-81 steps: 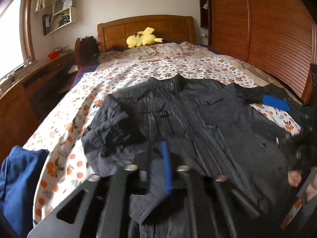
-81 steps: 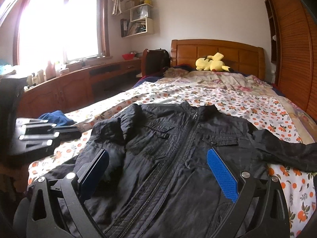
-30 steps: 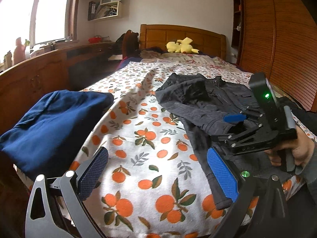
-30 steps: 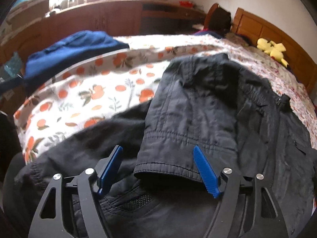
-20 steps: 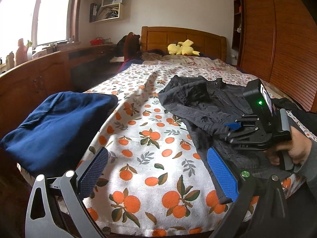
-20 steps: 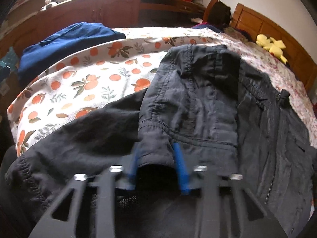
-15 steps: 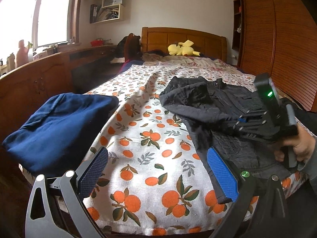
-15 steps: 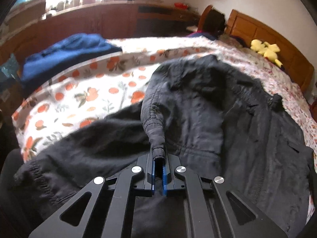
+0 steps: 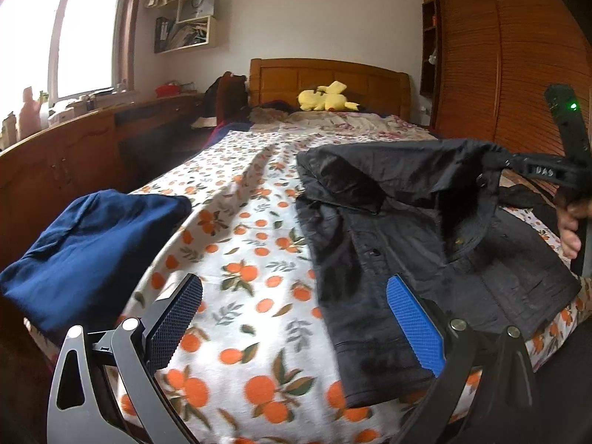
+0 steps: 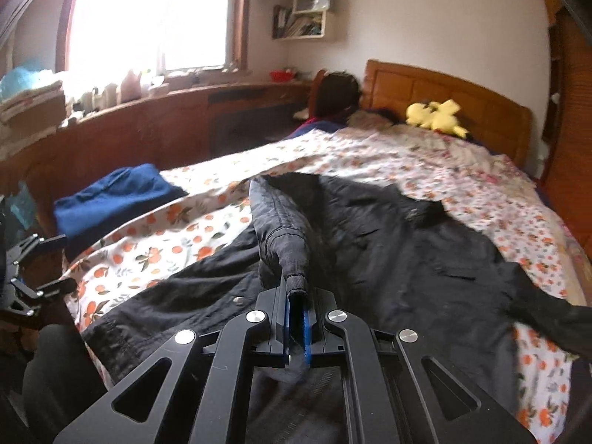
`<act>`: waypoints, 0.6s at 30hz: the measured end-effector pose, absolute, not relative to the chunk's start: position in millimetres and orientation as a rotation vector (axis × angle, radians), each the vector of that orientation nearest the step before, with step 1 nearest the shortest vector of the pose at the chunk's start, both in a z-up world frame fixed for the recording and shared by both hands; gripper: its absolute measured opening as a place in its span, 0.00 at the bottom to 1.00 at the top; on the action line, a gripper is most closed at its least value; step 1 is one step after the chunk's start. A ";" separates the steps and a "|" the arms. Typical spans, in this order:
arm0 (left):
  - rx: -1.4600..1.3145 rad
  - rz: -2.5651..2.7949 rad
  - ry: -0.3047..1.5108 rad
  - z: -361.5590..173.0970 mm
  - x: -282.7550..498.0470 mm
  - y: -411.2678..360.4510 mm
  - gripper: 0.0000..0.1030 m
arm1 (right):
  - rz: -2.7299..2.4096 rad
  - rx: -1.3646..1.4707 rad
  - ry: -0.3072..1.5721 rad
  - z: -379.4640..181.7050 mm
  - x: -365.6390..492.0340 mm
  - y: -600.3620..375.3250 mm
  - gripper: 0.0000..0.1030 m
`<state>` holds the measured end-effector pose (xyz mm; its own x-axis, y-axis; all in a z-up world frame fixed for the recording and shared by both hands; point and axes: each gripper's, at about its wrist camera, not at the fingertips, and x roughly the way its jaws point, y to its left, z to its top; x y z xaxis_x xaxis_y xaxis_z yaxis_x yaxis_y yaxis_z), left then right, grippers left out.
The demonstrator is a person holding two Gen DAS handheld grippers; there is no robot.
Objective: Fold large clothes
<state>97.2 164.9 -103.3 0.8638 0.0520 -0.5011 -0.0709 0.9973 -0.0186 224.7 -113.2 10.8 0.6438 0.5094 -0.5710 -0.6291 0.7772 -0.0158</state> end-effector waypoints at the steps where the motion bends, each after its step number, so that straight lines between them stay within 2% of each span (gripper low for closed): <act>1: -0.034 0.059 0.524 -102.7 99.0 160.8 0.98 | 0.643 -0.216 0.572 14.3 223.9 -122.4 0.04; 18: 0.000 -0.044 0.521 -99.6 131.7 106.8 0.98 | 0.483 -0.141 0.646 -15.4 244.4 -210.3 0.04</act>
